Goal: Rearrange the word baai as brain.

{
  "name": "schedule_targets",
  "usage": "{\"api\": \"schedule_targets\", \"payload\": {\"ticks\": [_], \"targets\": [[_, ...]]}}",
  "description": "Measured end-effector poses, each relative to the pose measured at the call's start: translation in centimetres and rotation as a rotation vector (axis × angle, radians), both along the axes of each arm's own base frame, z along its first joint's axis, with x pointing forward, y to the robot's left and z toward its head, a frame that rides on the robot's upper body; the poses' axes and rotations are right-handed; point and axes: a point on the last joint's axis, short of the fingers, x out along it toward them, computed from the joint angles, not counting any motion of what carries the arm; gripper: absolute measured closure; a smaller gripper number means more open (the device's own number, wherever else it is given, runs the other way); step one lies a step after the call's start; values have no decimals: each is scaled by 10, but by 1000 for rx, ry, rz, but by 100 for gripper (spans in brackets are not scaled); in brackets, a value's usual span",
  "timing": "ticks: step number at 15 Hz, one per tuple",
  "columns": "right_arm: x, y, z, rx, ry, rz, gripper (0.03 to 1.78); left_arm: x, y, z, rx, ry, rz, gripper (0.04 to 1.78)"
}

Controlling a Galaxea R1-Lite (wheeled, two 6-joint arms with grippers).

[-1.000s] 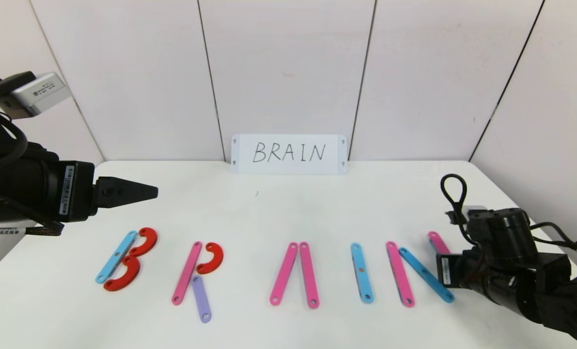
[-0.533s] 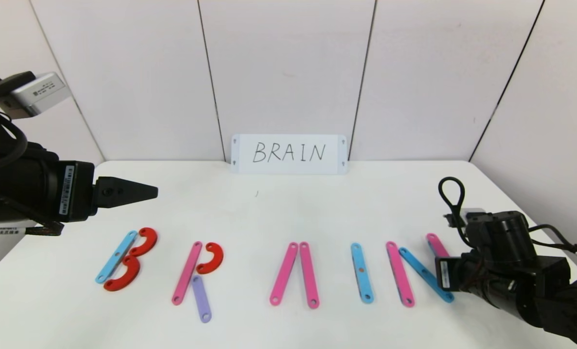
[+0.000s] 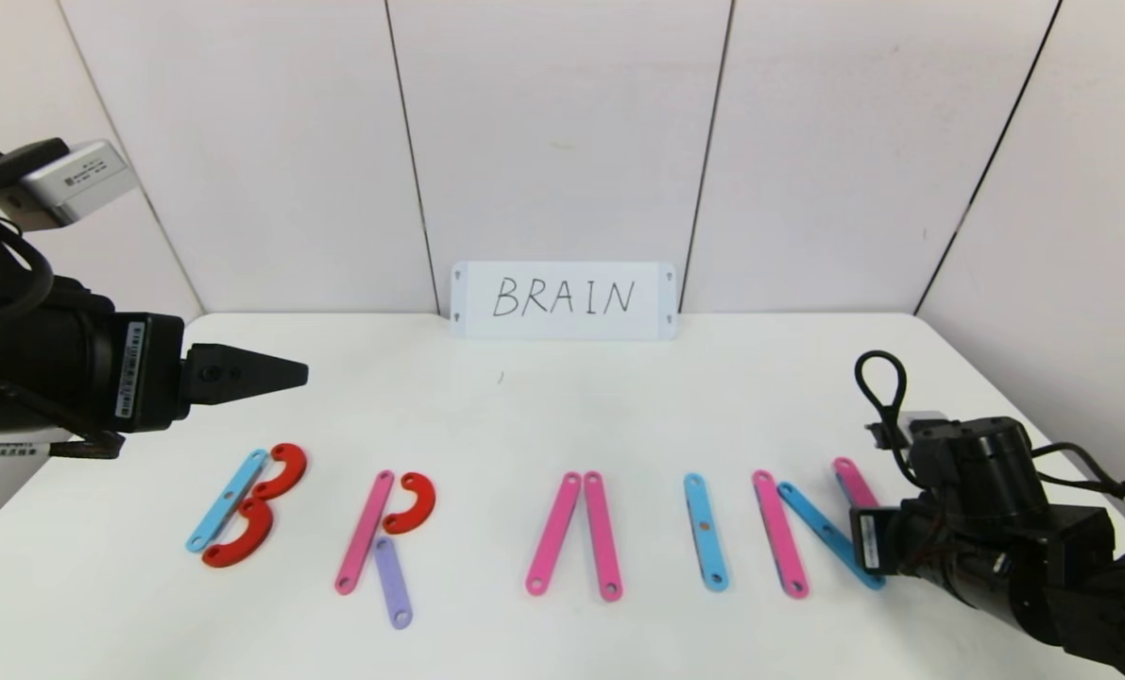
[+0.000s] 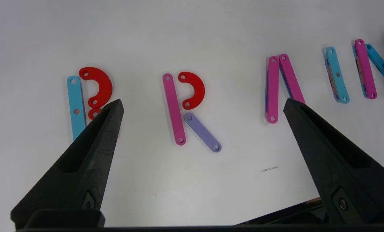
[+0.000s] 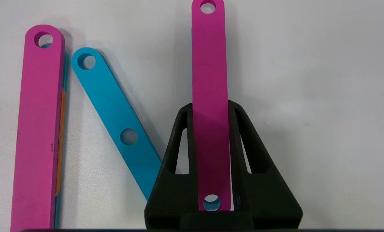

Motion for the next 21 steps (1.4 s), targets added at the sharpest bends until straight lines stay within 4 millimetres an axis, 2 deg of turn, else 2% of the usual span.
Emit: {"api": "schedule_targets", "payload": {"ticks": [3, 6, 11, 14, 16, 21], "targets": [[-1, 2, 0, 1, -9, 9, 147, 0, 0, 0, -1, -1, 0, 8], [-2, 2, -1, -2, -8, 10, 126, -1, 0, 1, -1, -3, 0, 8], [-2, 2, 1, -6, -15, 4, 46, -1, 0, 1, -1, -3, 0, 8], [-1, -1, 14, -3, -66, -4, 15, -1, 0, 1, -2, -3, 0, 8], [-2, -7, 30, -9, -130, -14, 7, -1, 0, 0, -1, -1, 0, 8], [-19, -20, 72, -58, -291, -17, 7, -1, 0, 1, -3, -2, -1, 8]]}}
